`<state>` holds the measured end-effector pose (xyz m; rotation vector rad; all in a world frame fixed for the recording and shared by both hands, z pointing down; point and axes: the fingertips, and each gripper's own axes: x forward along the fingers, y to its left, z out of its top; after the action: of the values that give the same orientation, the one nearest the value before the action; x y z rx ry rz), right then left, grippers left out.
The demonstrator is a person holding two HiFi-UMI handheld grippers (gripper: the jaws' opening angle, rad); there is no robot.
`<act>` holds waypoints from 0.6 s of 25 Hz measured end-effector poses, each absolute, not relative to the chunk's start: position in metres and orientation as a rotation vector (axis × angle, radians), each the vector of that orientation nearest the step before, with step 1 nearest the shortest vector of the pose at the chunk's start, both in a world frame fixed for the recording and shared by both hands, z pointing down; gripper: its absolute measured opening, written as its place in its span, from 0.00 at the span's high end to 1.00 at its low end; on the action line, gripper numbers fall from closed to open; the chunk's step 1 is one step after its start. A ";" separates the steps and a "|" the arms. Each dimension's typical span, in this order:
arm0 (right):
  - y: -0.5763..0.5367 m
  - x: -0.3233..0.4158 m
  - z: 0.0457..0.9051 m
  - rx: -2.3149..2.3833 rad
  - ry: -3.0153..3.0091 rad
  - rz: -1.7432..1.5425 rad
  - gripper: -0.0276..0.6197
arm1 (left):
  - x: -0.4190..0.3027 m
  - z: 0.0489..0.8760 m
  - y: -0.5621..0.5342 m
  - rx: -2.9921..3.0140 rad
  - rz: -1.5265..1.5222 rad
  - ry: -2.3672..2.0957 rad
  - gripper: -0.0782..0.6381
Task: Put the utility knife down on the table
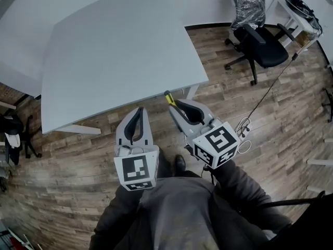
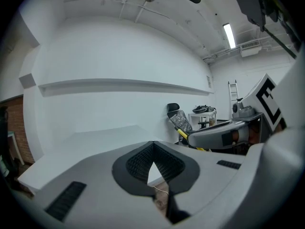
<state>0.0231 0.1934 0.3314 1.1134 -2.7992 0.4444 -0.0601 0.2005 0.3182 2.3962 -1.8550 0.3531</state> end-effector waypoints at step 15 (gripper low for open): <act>0.113 -0.024 0.345 1.184 -2.741 0.468 0.87 | -0.105 0.338 0.117 2.419 0.352 -1.754 0.89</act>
<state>-0.0244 0.1125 0.3450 1.1839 -2.7414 0.4683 -0.1054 0.1175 0.3378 2.4185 -1.7536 0.3516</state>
